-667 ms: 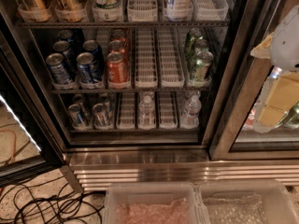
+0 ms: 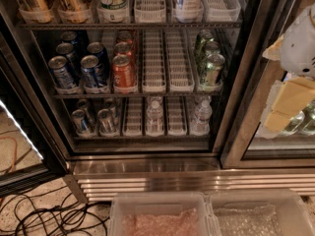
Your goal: Pick pepsi can from middle shelf of fridge
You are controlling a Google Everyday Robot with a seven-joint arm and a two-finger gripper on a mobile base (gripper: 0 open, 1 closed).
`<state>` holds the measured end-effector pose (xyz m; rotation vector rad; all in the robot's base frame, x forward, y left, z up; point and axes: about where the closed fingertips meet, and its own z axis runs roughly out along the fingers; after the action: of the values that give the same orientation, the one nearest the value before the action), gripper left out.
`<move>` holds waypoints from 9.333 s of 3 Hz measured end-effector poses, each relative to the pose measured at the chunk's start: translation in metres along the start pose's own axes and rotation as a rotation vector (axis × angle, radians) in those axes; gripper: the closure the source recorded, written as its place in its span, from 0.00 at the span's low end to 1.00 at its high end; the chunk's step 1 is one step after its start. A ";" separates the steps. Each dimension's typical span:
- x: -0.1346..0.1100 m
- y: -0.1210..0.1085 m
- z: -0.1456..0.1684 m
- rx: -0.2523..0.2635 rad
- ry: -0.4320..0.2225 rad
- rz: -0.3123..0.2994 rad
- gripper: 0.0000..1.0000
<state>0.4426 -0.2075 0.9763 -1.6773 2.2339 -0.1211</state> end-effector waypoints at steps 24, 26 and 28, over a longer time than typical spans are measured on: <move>-0.337 -0.032 0.212 0.137 -0.831 0.533 0.00; -0.371 0.000 0.230 0.028 -0.904 0.544 0.00; -0.370 -0.003 0.226 0.038 -0.911 0.537 0.00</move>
Offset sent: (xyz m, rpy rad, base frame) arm 0.0042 0.0537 -0.0419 0.0786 0.0844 0.0165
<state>0.6075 0.1720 0.8464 -0.7791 1.8170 0.6014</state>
